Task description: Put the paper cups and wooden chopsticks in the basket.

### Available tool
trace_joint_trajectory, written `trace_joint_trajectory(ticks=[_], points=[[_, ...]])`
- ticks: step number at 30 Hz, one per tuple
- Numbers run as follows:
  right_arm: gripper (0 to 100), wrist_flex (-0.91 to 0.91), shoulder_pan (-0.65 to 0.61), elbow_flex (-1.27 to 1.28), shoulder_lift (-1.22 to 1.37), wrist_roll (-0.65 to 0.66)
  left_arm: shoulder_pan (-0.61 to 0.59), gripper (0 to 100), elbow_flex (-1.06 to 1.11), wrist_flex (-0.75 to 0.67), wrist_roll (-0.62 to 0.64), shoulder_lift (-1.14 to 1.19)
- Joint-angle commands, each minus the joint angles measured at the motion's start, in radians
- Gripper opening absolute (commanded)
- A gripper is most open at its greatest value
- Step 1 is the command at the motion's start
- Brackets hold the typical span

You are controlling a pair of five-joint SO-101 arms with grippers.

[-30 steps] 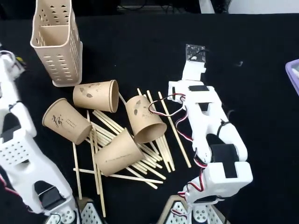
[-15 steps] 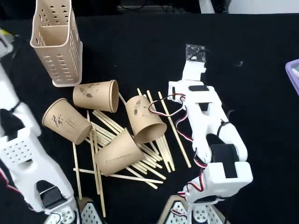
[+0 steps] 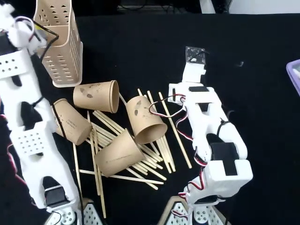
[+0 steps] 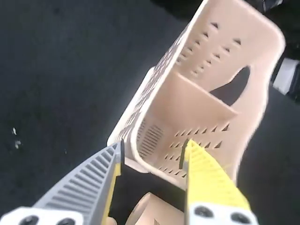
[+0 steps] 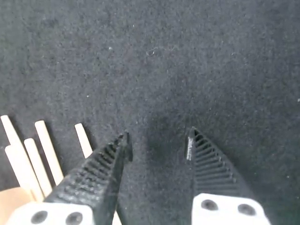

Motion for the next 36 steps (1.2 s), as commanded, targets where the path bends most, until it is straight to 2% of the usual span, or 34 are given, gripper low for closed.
trace_joint_trajectory(ticks=[1,6,9,12,14,18,23,25,31,36], points=[[19.4,-0.009,-0.011,-0.033,-0.007,-0.011,0.015,22,-0.038,0.006,0.017,0.028],[19.4,-0.009,-0.011,-0.047,0.001,-0.011,0.018,19,-0.039,0.006,0.014,0.061],[19.4,-0.009,-0.011,-0.048,0.002,-0.011,0.035,3,-0.047,0.006,0.011,0.061],[19.4,-0.009,-0.011,-0.048,0.002,-0.011,0.073,5,-0.048,0.002,-0.032,0.061],[19.4,-0.009,-0.011,-0.048,0.002,-0.011,0.104,3,-0.065,-0.026,-0.11,0.064],[19.4,-0.009,-0.011,-0.048,0.002,-0.011,0.154,3,-0.113,-0.072,-0.241,0.072],[19.4,-0.009,-0.011,-0.048,0.002,-0.011,0.171,3,-0.173,-0.1,-0.258,0.068],[19.4,-0.009,-0.011,-0.048,0.002,-0.011,0.17,4,-0.183,-0.097,-0.258,0.072],[19.4,-0.009,-0.011,-0.048,0.002,-0.011,0.154,23,-0.163,-0.018,-0.252,0.072],[19.4,-0.009,-0.011,-0.048,0.002,-0.011,0.145,24,-0.165,0.006,-0.25,0.061]])
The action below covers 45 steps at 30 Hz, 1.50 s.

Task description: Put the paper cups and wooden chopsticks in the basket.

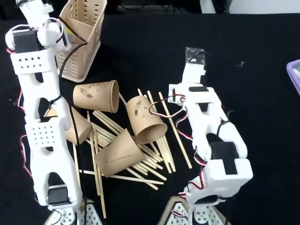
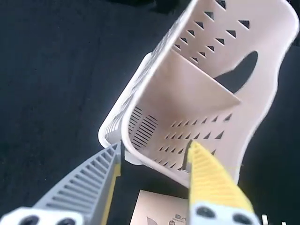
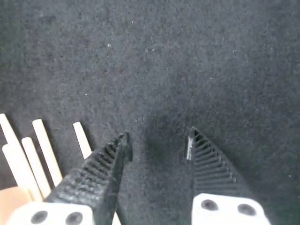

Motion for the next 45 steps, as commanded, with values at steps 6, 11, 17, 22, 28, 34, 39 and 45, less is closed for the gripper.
trace_joint_trajectory(ticks=[6,11,17,22,28,34,39,45], points=[[19.4,-0.009,-0.011,-0.048,-0.008,-0.011,-0.053,24,-0.044,0.008,0.031,-0.021],[19.4,-0.009,-0.011,-0.05,-0.008,-0.011,-0.084,24,-0.041,0.009,0.183,-0.032],[19.4,-0.009,-0.011,-0.051,-0.008,-0.011,-0.074,24,0.073,0.011,0.249,-0.034],[19.4,-0.009,-0.011,-0.051,-0.008,-0.011,-0.062,23,0.196,0.009,0.259,-0.034],[19.4,-0.009,-0.011,-0.051,-0.008,-0.011,-0.05,6,0.209,0.006,0.253,-0.034],[19.4,-0.009,-0.011,-0.051,-0.008,-0.011,-0.002,3,0.14,0.005,0.072,-0.023],[19.4,-0.009,-0.011,-0.051,-0.008,-0.011,0.067,3,0.137,0.006,-0.092,-0.032],[19.4,-0.009,-0.011,-0.051,-0.008,-0.011,0.081,3,0.202,0.009,-0.087,-0.035]])
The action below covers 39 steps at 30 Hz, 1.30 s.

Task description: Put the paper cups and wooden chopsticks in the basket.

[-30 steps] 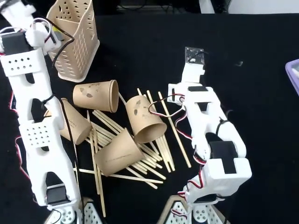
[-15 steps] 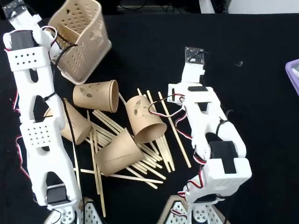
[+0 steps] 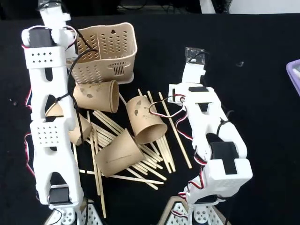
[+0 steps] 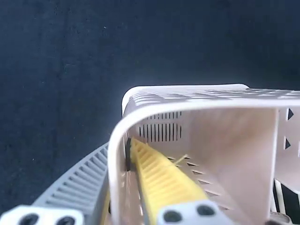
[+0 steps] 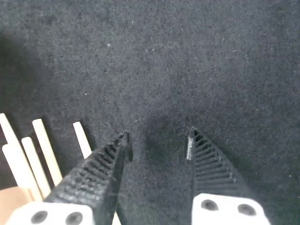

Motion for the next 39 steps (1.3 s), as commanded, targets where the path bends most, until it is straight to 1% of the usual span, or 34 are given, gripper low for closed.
trace_joint_trajectory(ticks=[1,4,8,12,17,19,22,24,28,31,34,37,39], points=[[19.4,-0.009,-0.011,-0.051,-0.008,-0.011,0.022,3,0.047,0.009,-0.015,-0.043],[19.4,-0.009,-0.011,-0.051,-0.008,-0.011,0.019,3,0.176,0.011,-0.015,-0.114],[19.4,-0.009,-0.011,-0.053,-0.008,-0.009,0.039,3,0.326,0.009,-0.023,-0.269],[19.4,-0.009,-0.011,-0.051,-0.008,-0.009,0.065,3,0.401,0.006,-0.025,-0.39],[19.4,-0.009,-0.011,-0.05,-0.008,-0.009,0.076,3,0.449,0.003,-0.025,-0.394],[19.4,-0.009,-0.011,-0.05,-0.008,-0.009,0.073,8,0.45,0.003,-0.025,-0.371],[19.4,-0.009,-0.011,-0.05,-0.008,-0.009,0.058,19,0.423,0.003,-0.018,-0.342],[19.4,-0.009,-0.011,-0.05,-0.008,-0.009,0.044,22,0.381,0.003,-0.017,-0.328],[19.4,-0.009,-0.011,-0.05,-0.008,-0.009,0.008,22,0.248,0.003,-0.017,-0.305],[19.4,-0.009,-0.011,-0.05,-0.008,-0.009,0.007,22,0.18,0.005,-0.017,-0.296],[19.4,-0.009,-0.011,-0.05,-0.008,-0.009,0.015,22,0.194,0.006,-0.017,-0.295],[19.4,-0.009,-0.011,-0.048,-0.008,-0.009,0.016,22,0.259,0.002,-0.017,-0.295],[19.4,-0.009,-0.011,-0.048,-0.008,-0.009,0.015,22,0.3,-0.026,-0.017,-0.295]])
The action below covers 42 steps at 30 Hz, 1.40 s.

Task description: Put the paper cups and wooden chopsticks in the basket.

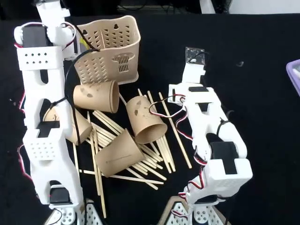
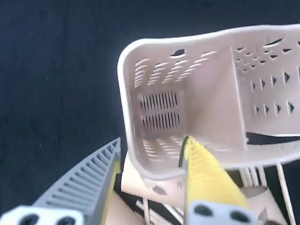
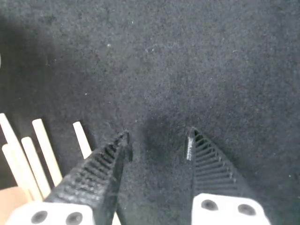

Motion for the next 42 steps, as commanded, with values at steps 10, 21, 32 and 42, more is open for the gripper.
trace_joint_trajectory(ticks=[10,21,32,42], points=[[19.4,-0.009,-0.011,-0.048,-0.008,-0.009,0.016,5,0.077,-0.068,-0.008,-0.015],[19.4,-0.009,-0.011,-0.05,-0.008,-0.009,0.031,3,0.165,0.008,-0.066,-0.043],[19.4,-0.009,-0.011,-0.048,-0.008,-0.009,0.119,3,0.538,-0.006,-0.064,-0.405],[19.4,-0.009,-0.011,-0.048,-0.008,-0.009,0.09,3,0.568,0.002,-0.04,-0.465]])
